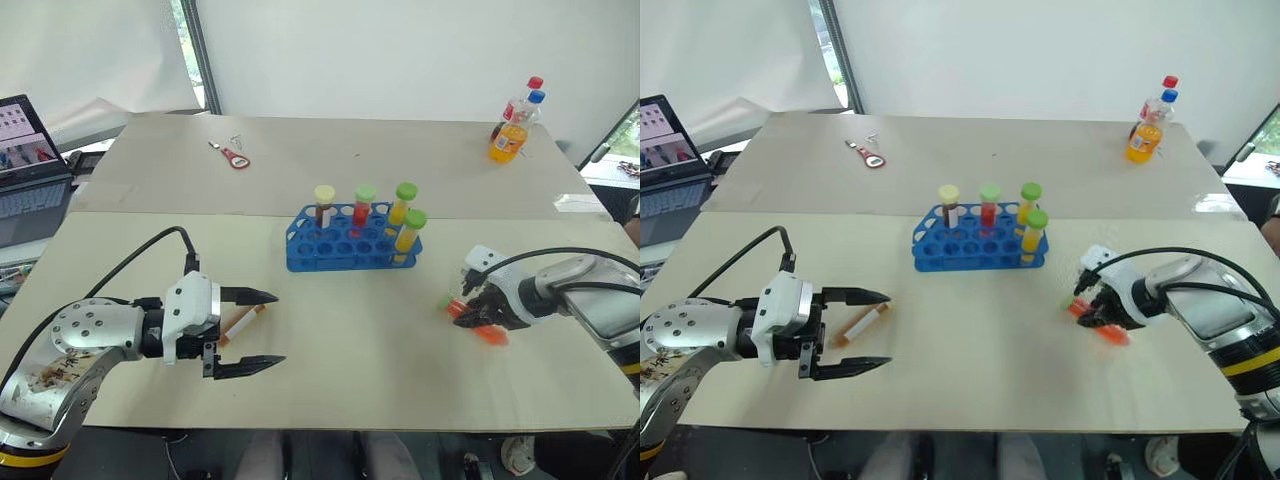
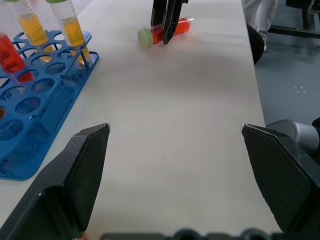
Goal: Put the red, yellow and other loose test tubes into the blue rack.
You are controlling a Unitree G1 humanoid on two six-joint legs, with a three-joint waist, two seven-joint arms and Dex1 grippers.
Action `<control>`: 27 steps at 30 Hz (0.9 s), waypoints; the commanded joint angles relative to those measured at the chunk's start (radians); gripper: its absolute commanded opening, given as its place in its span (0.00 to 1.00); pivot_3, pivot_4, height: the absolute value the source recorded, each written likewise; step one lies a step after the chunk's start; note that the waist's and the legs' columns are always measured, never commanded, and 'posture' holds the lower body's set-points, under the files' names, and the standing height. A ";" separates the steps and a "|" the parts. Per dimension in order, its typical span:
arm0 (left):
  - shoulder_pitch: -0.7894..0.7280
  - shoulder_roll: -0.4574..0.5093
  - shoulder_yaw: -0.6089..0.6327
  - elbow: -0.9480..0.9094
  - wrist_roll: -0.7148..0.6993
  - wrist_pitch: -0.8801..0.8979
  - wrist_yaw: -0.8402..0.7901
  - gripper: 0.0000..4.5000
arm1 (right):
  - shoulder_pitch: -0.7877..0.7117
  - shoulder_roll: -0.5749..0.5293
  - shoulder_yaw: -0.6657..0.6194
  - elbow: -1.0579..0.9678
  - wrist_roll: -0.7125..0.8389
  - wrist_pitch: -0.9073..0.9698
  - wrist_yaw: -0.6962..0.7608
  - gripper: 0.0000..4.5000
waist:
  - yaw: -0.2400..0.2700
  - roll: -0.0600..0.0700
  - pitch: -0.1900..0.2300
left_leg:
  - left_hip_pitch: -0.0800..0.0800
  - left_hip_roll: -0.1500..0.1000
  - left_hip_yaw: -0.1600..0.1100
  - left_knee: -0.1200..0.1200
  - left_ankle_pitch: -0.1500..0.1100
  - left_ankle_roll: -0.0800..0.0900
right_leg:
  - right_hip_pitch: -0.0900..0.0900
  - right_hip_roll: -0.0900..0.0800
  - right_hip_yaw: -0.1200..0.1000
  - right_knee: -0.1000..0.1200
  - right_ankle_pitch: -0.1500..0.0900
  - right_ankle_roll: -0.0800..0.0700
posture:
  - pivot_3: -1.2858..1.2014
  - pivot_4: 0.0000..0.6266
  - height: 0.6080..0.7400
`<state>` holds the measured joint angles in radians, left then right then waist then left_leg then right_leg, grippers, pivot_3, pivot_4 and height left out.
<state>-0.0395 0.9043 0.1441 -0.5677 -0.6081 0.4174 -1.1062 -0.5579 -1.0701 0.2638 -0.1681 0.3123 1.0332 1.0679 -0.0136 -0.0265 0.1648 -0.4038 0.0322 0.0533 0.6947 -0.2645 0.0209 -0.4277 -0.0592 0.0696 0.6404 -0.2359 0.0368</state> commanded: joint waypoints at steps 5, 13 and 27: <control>0.028 0.011 0.132 0.038 -0.010 0.001 0.039 1.00 | 0.059 0.406 -0.306 -0.199 0.137 -0.243 -0.217 0.23 | -0.007 -0.001 0.000 | 0.000 0.002 -0.002 0.000 0.000 0.000 | 0.000 0.003 0.000 0.001 0.000 -0.001 | 0.52 0.24 0.95; 0.012 -0.017 0.140 0.028 -0.036 0.029 0.096 1.00 | 0.011 0.714 -0.275 -0.039 -0.021 -0.567 -0.511 0.23 | 0.002 -0.001 0.000 | -0.001 0.000 0.000 0.001 0.000 -0.001 | 0.000 -0.002 -0.001 0.001 0.001 0.001 | 0.52 0.24 0.95; -0.047 -0.030 0.096 0.019 -0.045 0.057 0.118 1.00 | -0.039 0.837 -0.241 0.251 -0.147 -0.845 -0.604 0.23 | -0.009 -0.001 0.000 | -0.001 0.000 0.000 0.000 0.000 -0.001 | -0.001 0.000 -0.001 0.002 0.001 0.000 | 0.52 0.24 0.95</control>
<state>-0.0757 0.8693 0.2265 -0.5199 -0.6322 0.4684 -0.9924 -0.5755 -0.2402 0.0293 0.0900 0.1707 0.2346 0.4741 -0.0221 -0.0278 0.1652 -0.4044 0.0322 0.0528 0.6944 -0.2641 0.0202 -0.4290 -0.0592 0.0688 0.6424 -0.2345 0.0367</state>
